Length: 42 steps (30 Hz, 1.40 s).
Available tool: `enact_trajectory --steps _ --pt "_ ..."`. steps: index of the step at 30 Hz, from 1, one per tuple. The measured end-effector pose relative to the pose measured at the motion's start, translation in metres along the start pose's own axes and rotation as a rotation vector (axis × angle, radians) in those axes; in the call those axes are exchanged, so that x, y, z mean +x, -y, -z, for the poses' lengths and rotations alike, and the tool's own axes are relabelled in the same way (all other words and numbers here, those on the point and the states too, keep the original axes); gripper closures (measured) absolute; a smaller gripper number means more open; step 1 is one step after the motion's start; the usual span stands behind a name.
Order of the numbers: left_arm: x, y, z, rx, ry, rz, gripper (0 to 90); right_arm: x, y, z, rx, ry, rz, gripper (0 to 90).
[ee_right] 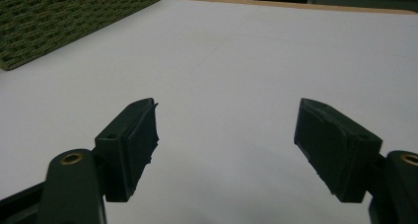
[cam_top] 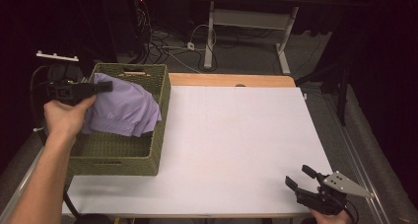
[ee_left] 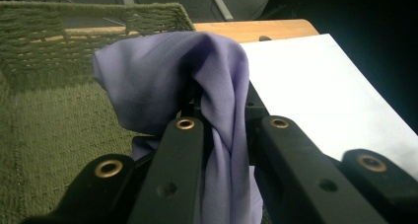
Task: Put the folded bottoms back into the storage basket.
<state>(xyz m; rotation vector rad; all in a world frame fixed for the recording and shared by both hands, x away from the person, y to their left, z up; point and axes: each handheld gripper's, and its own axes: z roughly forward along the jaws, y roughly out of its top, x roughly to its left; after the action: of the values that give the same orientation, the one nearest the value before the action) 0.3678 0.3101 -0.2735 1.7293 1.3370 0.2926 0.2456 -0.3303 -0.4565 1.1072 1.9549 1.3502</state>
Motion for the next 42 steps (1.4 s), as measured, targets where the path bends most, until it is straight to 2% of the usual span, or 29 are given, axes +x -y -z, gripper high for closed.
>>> enact_trajectory --steps 4,8,14,17,30,34,35,42 --pt "0.004 0.000 0.000 -0.007 -0.004 0.007 82.3 0.000 0.000 0.000 0.002 0.000 -0.001 24.9" --pt "0.007 0.000 -0.002 0.000 -0.027 0.011 82.3 0.000 0.000 0.000 0.000 -0.001 0.002 25.0" --pt "0.007 0.001 -0.008 0.019 -0.040 0.001 82.2 0.000 0.000 -0.001 0.002 -0.004 0.003 25.0" --pt "0.005 0.001 -0.020 0.043 -0.045 -0.008 82.2 0.000 0.000 0.000 0.002 -0.002 0.007 24.9" --pt "-0.005 0.003 -0.068 0.085 0.004 -0.014 82.0 0.000 0.000 0.000 0.002 -0.004 0.008 25.0" --pt "-0.002 0.004 -0.077 0.088 -0.007 -0.007 81.8 0.000 0.000 0.000 0.002 -0.004 0.008 25.0" --pt "0.002 0.005 -0.081 0.085 -0.012 0.007 81.8 0.000 0.000 0.000 0.001 -0.005 0.008 25.0" --pt "0.018 0.011 -0.094 0.093 -0.050 0.027 81.3 0.000 0.000 0.000 0.003 -0.005 0.009 24.9"
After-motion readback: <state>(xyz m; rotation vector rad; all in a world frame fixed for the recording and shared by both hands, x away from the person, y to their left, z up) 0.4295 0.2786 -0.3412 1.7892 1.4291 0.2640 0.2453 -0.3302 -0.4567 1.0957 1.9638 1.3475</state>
